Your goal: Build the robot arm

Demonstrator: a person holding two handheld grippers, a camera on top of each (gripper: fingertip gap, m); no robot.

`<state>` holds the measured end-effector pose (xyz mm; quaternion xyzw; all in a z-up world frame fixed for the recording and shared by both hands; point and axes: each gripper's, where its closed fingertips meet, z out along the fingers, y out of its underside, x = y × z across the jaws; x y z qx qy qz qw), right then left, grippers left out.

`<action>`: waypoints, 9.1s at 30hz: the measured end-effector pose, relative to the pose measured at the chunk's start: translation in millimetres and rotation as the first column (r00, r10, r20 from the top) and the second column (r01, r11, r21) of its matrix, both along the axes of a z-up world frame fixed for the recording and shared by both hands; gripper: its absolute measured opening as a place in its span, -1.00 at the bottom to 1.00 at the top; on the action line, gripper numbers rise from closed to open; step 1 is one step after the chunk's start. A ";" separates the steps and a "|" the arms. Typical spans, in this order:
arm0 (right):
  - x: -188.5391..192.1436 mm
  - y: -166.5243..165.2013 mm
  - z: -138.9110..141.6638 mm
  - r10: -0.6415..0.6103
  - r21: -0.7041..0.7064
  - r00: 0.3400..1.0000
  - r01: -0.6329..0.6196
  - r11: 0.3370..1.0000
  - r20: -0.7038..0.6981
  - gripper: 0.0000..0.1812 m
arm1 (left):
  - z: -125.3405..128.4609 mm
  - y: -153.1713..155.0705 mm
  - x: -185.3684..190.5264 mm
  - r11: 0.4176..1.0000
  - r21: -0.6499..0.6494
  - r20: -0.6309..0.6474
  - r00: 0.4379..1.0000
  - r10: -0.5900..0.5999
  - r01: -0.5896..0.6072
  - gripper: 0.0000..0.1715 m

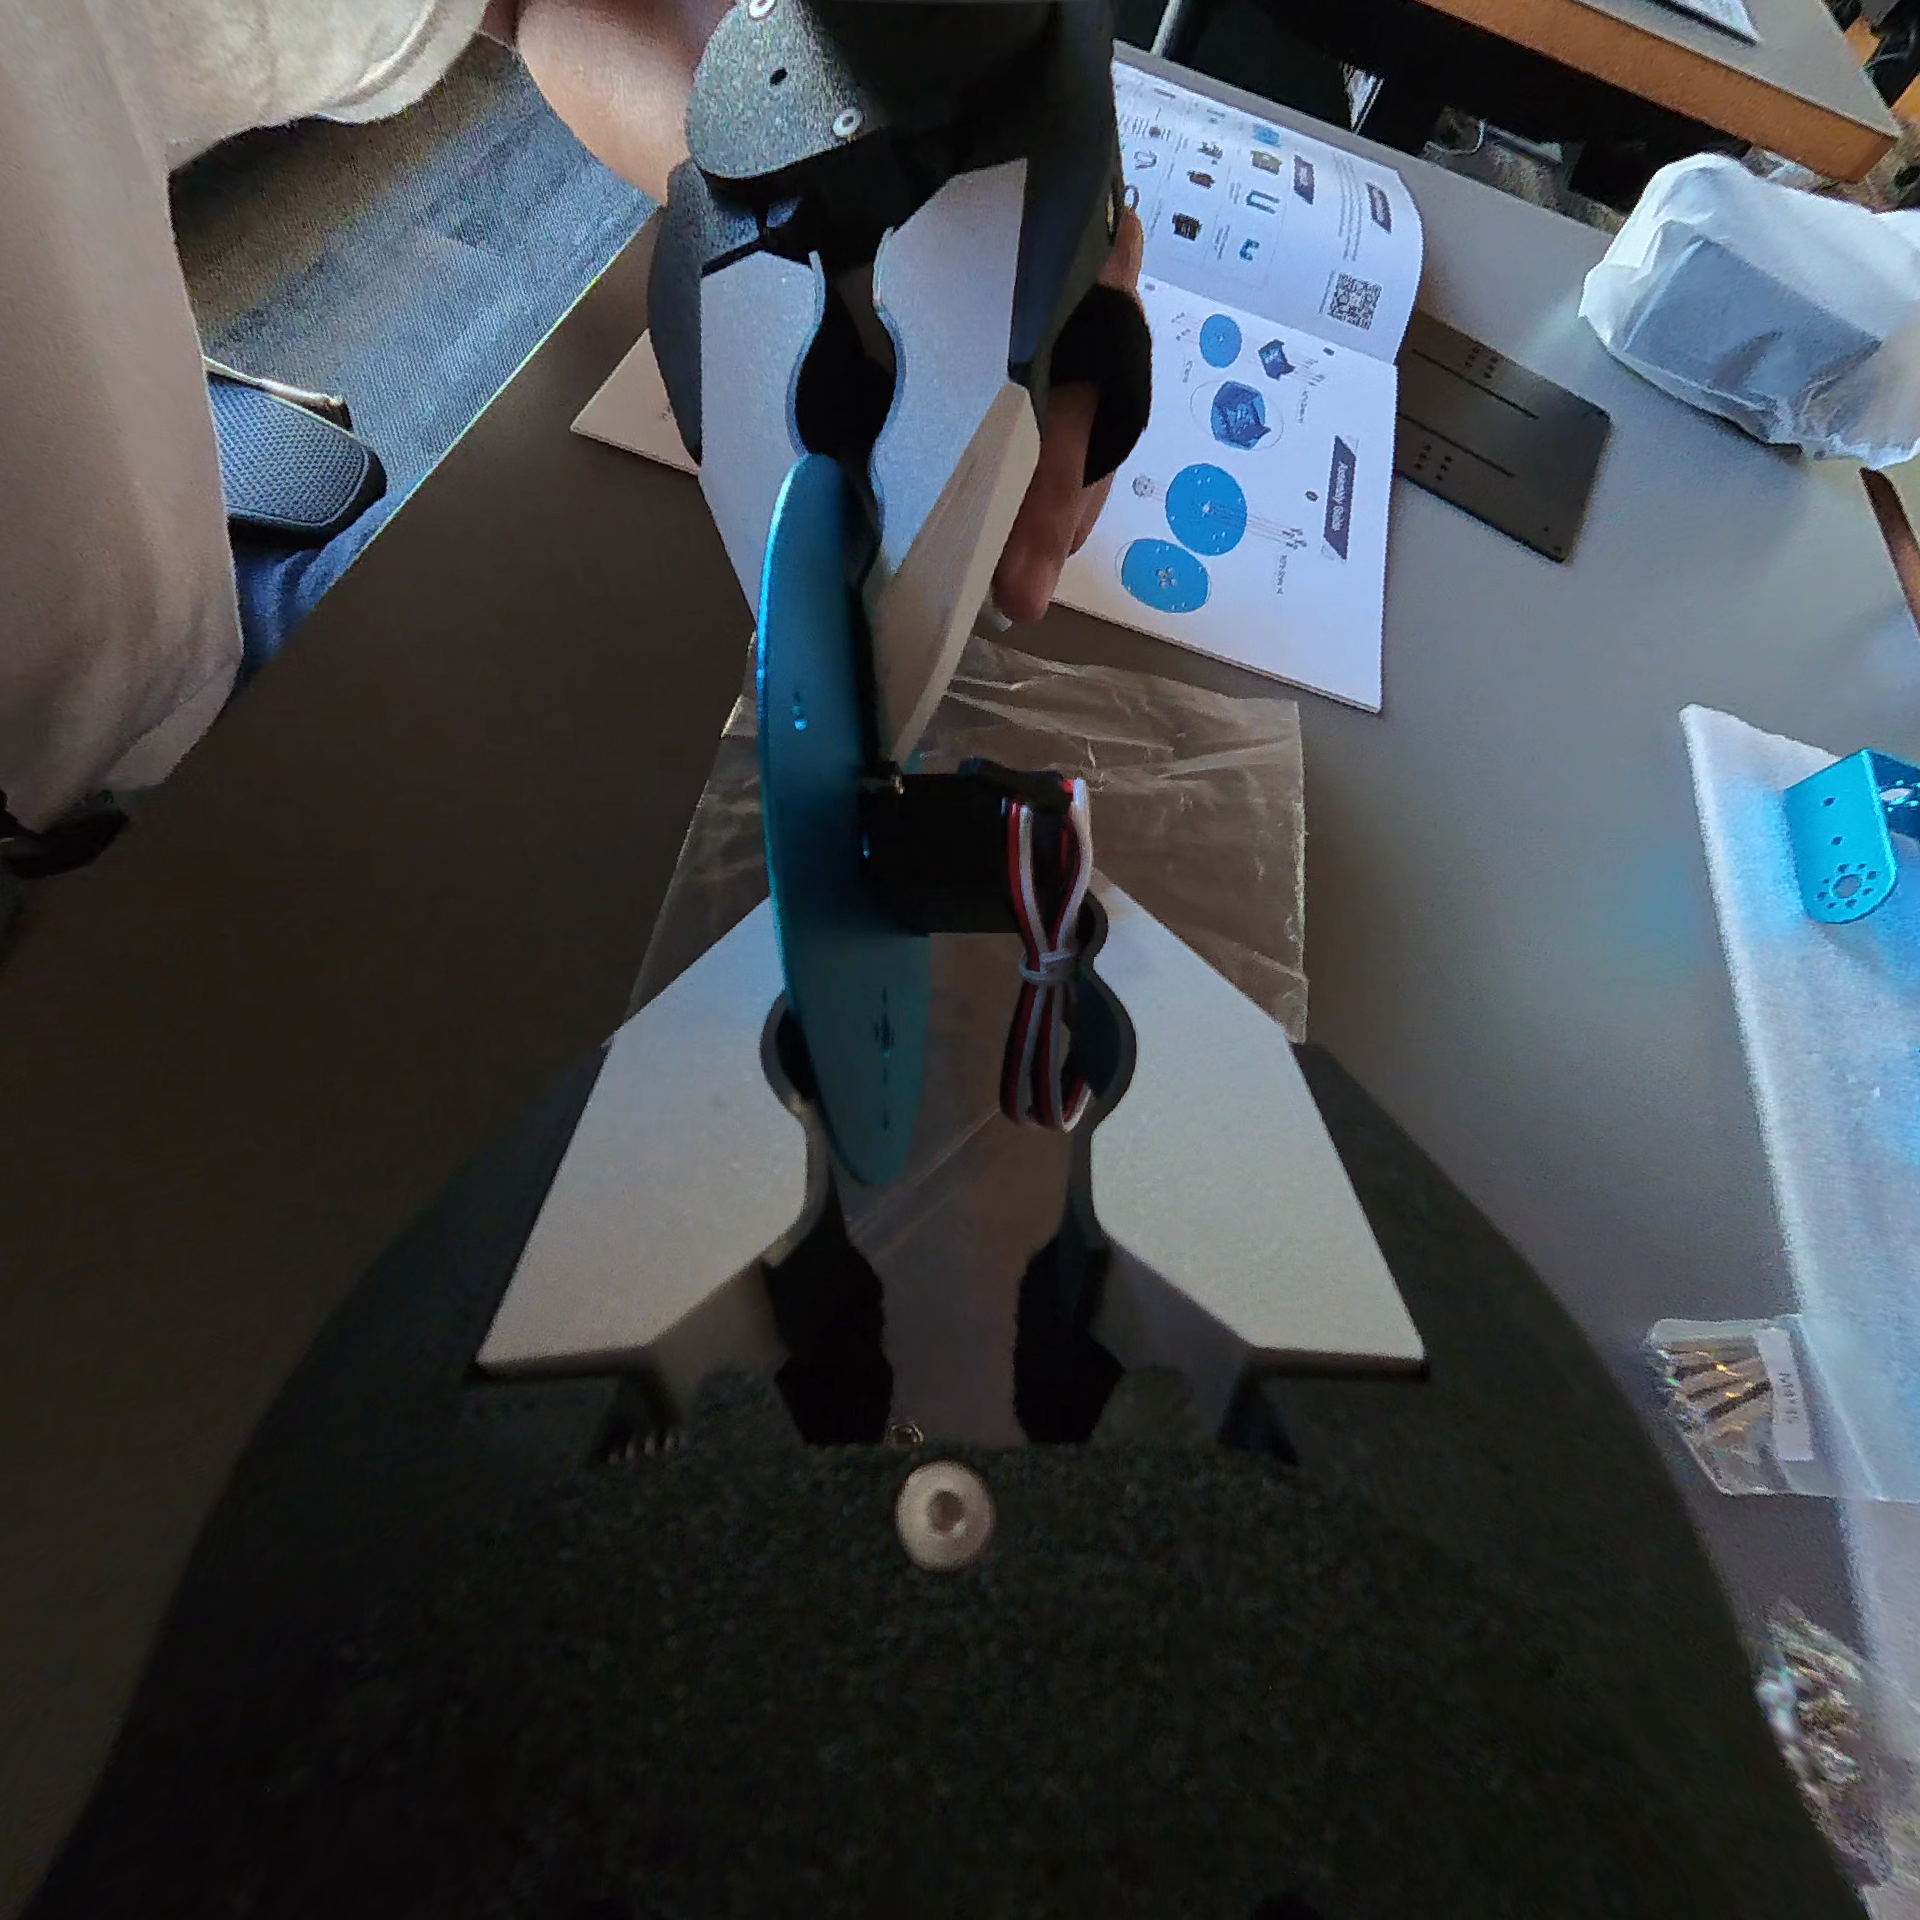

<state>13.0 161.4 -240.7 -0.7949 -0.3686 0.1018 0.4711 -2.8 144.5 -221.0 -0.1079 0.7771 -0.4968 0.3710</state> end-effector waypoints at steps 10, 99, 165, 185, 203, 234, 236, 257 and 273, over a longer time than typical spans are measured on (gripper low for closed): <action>-2.3 -0.6 -8.6 0.003 -0.037 0.998 -0.005 0.999 -0.055 -0.52 | -6.9 0.6 -0.5 0.999 -0.039 -0.033 0.999 0.011 -0.013 -0.99; -13.9 -3.3 1.2 0.107 -0.075 0.965 -0.128 0.989 -0.238 -0.29 | -2.5 9.3 10.9 0.969 -0.102 -0.082 0.972 0.218 -0.226 -0.71; 62.9 -85.0 -55.5 -0.237 -0.408 0.966 0.260 0.875 0.108 -0.84 | -9.9 9.4 16.4 0.957 -0.176 -0.229 0.955 0.189 -0.232 -0.56; -12.9 -48.5 23.5 -0.321 -0.435 0.935 0.229 0.871 -0.150 -0.94 | -18.6 -13.5 4.9 0.963 0.104 0.031 0.968 0.248 -0.250 -0.57; -30.1 -51.6 -9.7 -0.769 -0.427 0.639 0.691 0.584 -0.018 -0.94 | -28.1 -31.5 -1.3 0.902 0.285 0.199 0.940 0.276 -0.325 -0.56; -28.8 -50.6 -8.9 -0.807 -0.455 0.582 0.695 0.557 -0.099 -0.83 | -27.9 -30.5 0.9 0.894 0.283 0.190 0.934 0.303 -0.347 -0.56; -28.5 -50.0 -8.5 -0.805 -0.459 0.581 0.687 0.563 -0.118 -0.82 | -27.9 -30.6 1.0 0.894 0.284 0.192 0.934 0.302 -0.348 -0.56; -35.4 -47.0 -7.9 -0.786 -0.458 0.600 0.663 0.592 -0.147 -0.65 | -28.0 -30.1 1.0 0.895 0.280 0.187 0.934 0.305 -0.348 -0.57; -44.1 -46.3 -7.7 -0.774 -0.512 0.605 0.613 0.601 -0.185 -0.51 | -28.9 -31.9 0.2 0.891 0.289 0.198 0.933 0.301 -0.349 -0.57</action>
